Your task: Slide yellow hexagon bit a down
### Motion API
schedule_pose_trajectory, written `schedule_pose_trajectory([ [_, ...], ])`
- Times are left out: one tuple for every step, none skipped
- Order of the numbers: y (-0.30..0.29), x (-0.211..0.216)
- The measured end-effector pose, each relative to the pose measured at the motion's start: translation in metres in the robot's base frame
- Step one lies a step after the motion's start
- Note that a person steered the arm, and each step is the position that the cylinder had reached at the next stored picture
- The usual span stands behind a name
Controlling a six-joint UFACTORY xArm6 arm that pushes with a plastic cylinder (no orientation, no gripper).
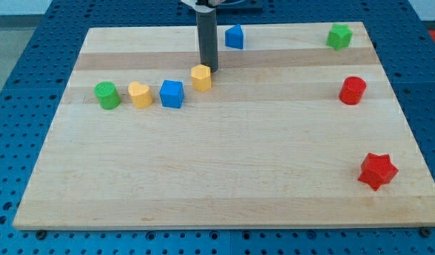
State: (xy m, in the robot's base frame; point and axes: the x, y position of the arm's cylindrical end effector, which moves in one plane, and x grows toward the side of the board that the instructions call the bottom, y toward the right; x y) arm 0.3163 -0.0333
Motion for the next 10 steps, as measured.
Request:
schedule_pose_trajectory([
  [0.0, -0.014],
  [-0.011, -0.015],
  [-0.019, -0.014],
  [-0.02, -0.006],
  [-0.02, 0.006],
  [-0.02, 0.017],
  [-0.02, 0.025],
  [-0.02, 0.033],
  [-0.02, 0.037],
  [-0.02, 0.038],
])
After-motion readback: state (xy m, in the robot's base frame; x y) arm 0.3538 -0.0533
